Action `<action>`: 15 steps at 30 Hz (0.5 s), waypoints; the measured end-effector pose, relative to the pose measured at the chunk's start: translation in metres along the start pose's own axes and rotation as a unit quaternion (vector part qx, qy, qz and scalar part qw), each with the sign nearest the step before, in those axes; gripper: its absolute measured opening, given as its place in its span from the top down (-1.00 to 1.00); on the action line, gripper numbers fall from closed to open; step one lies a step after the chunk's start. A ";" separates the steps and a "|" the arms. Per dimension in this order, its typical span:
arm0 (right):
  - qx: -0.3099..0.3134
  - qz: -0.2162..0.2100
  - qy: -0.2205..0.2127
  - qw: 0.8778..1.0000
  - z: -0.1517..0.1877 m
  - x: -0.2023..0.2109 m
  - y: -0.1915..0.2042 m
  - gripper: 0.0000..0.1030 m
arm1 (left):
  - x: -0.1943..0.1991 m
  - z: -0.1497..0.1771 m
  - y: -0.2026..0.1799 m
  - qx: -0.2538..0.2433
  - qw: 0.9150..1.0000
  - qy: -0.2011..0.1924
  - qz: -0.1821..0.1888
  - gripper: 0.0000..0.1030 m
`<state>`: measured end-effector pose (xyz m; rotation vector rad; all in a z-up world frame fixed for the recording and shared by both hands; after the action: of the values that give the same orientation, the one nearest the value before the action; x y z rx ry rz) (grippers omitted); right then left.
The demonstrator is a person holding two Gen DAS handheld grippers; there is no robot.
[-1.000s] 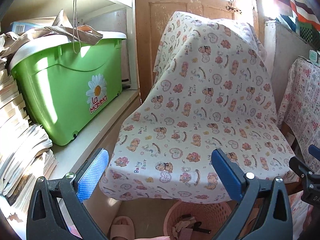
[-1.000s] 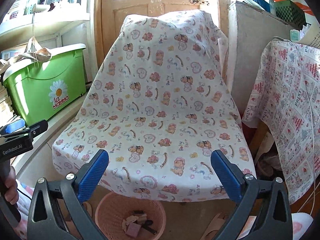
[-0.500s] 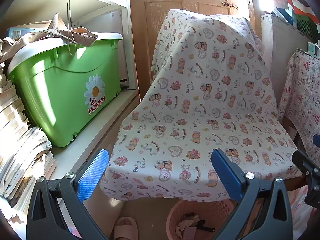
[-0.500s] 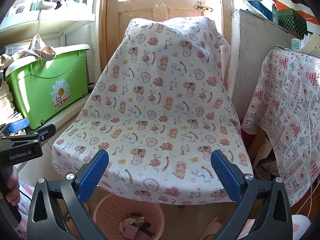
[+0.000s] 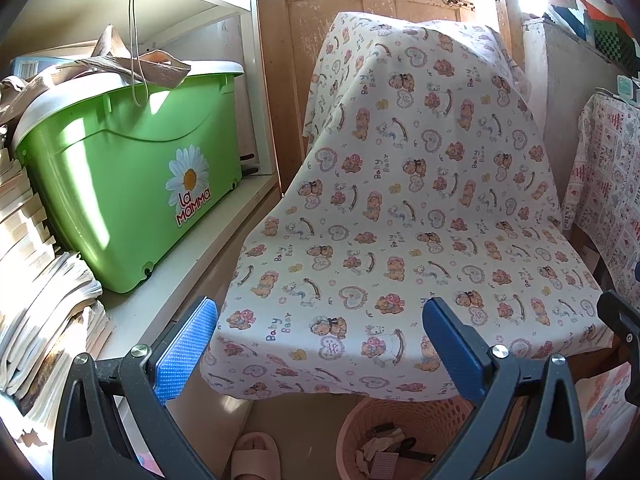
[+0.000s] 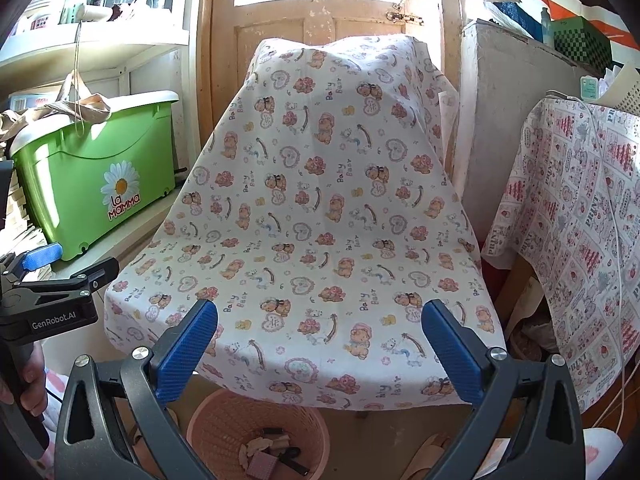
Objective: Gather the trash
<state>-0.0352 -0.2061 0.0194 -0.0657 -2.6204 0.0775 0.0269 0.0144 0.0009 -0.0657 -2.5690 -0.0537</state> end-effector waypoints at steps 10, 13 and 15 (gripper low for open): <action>-0.002 -0.003 0.002 1.000 0.001 -0.001 0.002 -1.00 | 0.005 -0.002 -0.001 0.005 1.000 -0.011 0.002 -0.98; -0.002 -0.003 0.005 1.000 0.002 -0.001 0.003 -1.00 | 0.005 -0.002 0.001 0.011 1.000 -0.009 0.002 -0.98; -0.001 -0.005 0.007 1.000 0.002 -0.001 0.004 -1.00 | 0.005 -0.002 0.002 0.012 1.000 -0.008 0.002 -0.98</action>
<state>-0.0349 -0.2025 0.0165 -0.0536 -2.6072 0.0713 0.0244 0.0162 0.0055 -0.0634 -2.5839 -0.0204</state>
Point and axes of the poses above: each gripper's, at about its wrist camera, not at the fingertips, and x roughly against the way its jaws point, y to its left, z to its underside, the point moved 6 cm from there along -x, roughly the way its jaws point, and after that the axes turned 4 degrees about x, right-handed, at the moved point
